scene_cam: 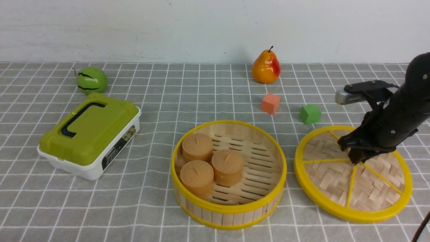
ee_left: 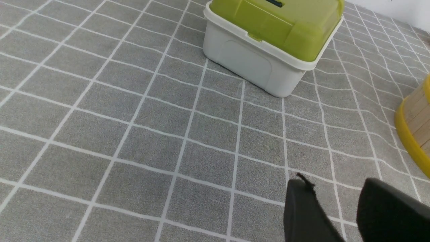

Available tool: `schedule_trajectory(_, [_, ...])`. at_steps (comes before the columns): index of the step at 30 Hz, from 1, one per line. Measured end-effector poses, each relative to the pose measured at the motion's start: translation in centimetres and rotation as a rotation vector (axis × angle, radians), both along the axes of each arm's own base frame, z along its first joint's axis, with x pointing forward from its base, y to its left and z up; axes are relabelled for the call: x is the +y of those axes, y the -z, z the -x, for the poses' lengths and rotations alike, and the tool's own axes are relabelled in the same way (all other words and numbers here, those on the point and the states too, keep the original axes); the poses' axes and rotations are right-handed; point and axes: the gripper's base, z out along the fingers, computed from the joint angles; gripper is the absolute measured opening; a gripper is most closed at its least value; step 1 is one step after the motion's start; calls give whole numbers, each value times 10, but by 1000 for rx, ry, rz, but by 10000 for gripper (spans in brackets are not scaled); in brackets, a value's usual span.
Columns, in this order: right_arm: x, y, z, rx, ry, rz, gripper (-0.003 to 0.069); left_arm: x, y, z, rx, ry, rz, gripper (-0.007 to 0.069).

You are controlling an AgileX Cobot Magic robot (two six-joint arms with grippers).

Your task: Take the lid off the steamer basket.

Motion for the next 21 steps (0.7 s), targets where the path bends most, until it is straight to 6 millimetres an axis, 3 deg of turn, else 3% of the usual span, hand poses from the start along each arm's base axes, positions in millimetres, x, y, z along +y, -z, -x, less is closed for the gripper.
schedule_trajectory(3, [0, 11, -3, 21, 2, 1, 157, 0, 0, 0, 0, 0, 0, 239])
schedule_trajectory(6, [1, 9, -3, 18, 17, -16, 238, 0, 0, 0, 0, 0, 0, 239])
schedule_trajectory(7, [3, 0, 0, 5, 36, -44, 310, 0, 0, 0, 0, 0, 0, 239])
schedule_trajectory(10, [4, -23, 7, -42, 46, -81, 379, 0, 0, 0, 0, 0, 0, 239])
schedule_trajectory(13, [7, -84, 33, -190, 19, -135, 449, 0, 0, 0, 0, 0, 0, 239])
schedule_trajectory(17, [5, -151, 83, -354, -21, -155, 454, 0, 0, 0, 0, 0, 0, 239])
schedule_trajectory(18, [5, -156, 88, -369, -23, -156, 451, 0, 0, 0, 0, 0, 0, 239])
schedule_trajectory(19, [3, -171, 110, -410, -33, -156, 430, 0, 0, 0, 0, 0, 0, 239])
schedule_trajectory(21, [2, -178, 135, -435, -43, -156, 388, 0, 0, 0, 0, 0, 0, 239])
